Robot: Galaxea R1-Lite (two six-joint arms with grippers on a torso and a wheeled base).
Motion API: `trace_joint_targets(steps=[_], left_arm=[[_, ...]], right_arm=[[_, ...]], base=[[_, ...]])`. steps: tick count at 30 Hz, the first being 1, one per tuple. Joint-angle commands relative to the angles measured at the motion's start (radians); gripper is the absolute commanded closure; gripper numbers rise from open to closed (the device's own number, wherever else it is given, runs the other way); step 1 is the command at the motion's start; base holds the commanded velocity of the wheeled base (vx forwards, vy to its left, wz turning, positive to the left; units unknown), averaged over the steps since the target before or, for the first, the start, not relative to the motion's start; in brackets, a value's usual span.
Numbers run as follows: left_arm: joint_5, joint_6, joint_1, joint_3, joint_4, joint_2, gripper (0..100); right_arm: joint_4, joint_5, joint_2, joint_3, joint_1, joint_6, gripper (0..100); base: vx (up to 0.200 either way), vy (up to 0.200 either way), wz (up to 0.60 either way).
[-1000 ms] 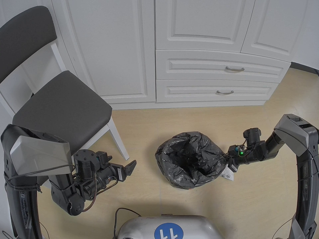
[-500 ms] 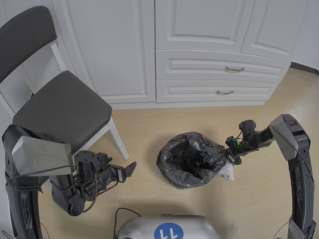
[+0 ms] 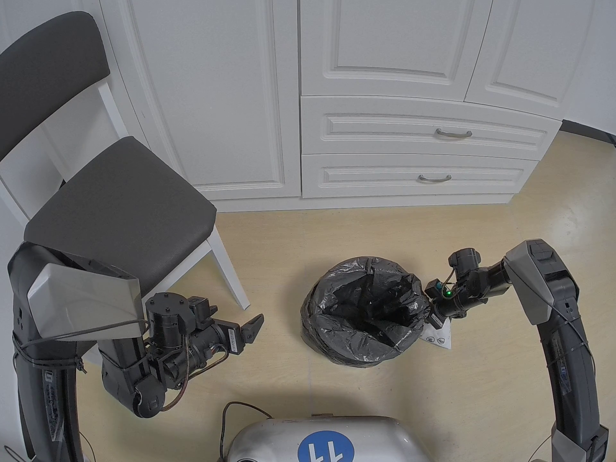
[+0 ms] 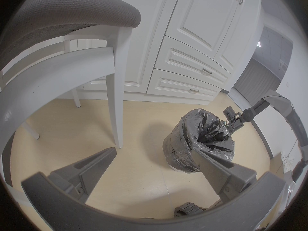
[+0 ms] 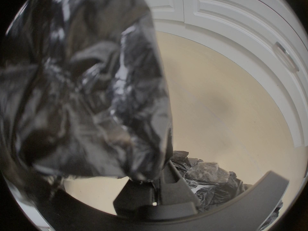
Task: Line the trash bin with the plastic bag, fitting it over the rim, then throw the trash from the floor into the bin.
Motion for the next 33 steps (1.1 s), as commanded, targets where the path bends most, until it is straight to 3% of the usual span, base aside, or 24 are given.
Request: trace_joint_targets(steps=[1, 4, 5, 8, 12, 23, 33], left_arm=[[0.001, 0.001, -0.003, -0.002, 0.0, 0.013, 0], [0.001, 0.001, -0.005, -0.002, 0.0, 0.013, 0], [0.001, 0.003, -0.006, -0.004, 0.0, 0.013, 0], [0.001, 0.003, -0.012, -0.007, 0.0, 0.011, 0], [0.001, 0.004, -0.022, -0.01, 0.0, 0.008, 0], [0.001, 0.001, -0.026, -0.002, 0.0, 0.004, 0], [0.01, -0.002, -0.029, 0.007, 0.0, -0.006, 0]], right_arm=[[0.017, 0.002, 0.038, -0.04, -0.005, 0.0, 100], [0.019, 0.002, 0.027, -0.028, -0.013, -0.003, 100], [0.019, 0.006, 0.023, -0.022, -0.014, -0.003, 0], [0.019, 0.032, -0.022, 0.018, -0.027, 0.004, 0], [0.014, 0.118, -0.152, 0.158, -0.059, 0.006, 0], [0.009, 0.097, -0.389, 0.379, -0.151, -0.005, 0], [-0.017, 0.108, -0.422, 0.429, -0.103, 0.003, 0]], base=[[0.0, 0.0, 0.0], [0.0, 0.0, 0.0], [0.0, 0.0, 0.0], [0.0, 0.0, 0.0], [0.0, 0.0, 0.0], [0.0, 0.0, 0.0], [0.0, 0.0, 0.0]])
